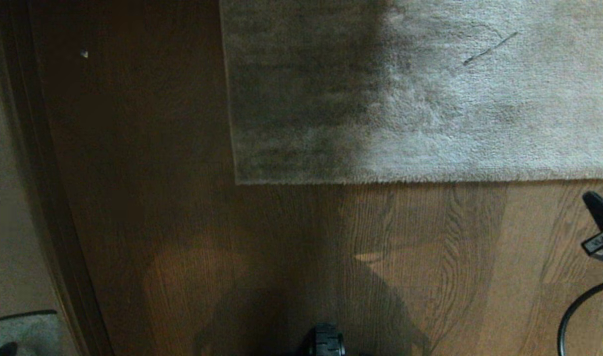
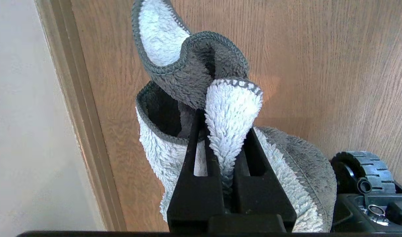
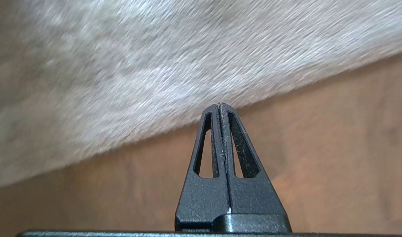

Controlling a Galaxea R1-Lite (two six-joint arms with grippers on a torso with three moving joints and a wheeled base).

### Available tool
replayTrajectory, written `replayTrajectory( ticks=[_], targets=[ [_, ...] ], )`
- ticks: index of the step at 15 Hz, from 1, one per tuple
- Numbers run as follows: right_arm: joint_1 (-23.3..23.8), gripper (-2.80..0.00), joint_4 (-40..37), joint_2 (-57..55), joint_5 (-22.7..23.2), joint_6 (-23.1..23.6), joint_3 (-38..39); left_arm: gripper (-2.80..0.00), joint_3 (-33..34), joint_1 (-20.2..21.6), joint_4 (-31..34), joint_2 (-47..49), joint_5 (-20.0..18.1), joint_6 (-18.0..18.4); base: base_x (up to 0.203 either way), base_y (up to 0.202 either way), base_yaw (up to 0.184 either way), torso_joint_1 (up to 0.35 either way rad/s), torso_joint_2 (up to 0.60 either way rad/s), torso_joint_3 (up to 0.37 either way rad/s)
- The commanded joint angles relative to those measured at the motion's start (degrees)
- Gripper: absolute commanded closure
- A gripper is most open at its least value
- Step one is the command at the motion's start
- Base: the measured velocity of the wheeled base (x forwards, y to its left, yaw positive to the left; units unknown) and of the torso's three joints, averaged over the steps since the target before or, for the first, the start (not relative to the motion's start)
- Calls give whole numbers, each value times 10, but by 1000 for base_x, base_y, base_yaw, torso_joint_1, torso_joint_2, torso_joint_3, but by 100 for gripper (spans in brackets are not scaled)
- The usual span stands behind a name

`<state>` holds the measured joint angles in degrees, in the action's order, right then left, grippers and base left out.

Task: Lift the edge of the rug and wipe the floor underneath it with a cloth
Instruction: Put down the rag

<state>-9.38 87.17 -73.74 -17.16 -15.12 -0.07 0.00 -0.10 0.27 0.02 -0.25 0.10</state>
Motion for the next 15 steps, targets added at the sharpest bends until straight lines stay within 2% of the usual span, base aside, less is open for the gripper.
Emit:
replayTrajectory(
  ticks=[1, 9, 15],
  targets=[
    [30, 0, 25, 34, -1, 7, 1, 0, 0, 0, 0, 0, 0, 0, 0, 0, 0, 0, 0, 0],
    [64, 0, 19, 97, 1, 25, 1, 0, 0, 0, 0, 0, 0, 0, 0, 0, 0, 0, 0, 0],
    [74, 0, -52, 163, 1, 25, 1, 0, 0, 0, 0, 0, 0, 0, 0, 0, 0, 0, 0, 0]
  ],
)
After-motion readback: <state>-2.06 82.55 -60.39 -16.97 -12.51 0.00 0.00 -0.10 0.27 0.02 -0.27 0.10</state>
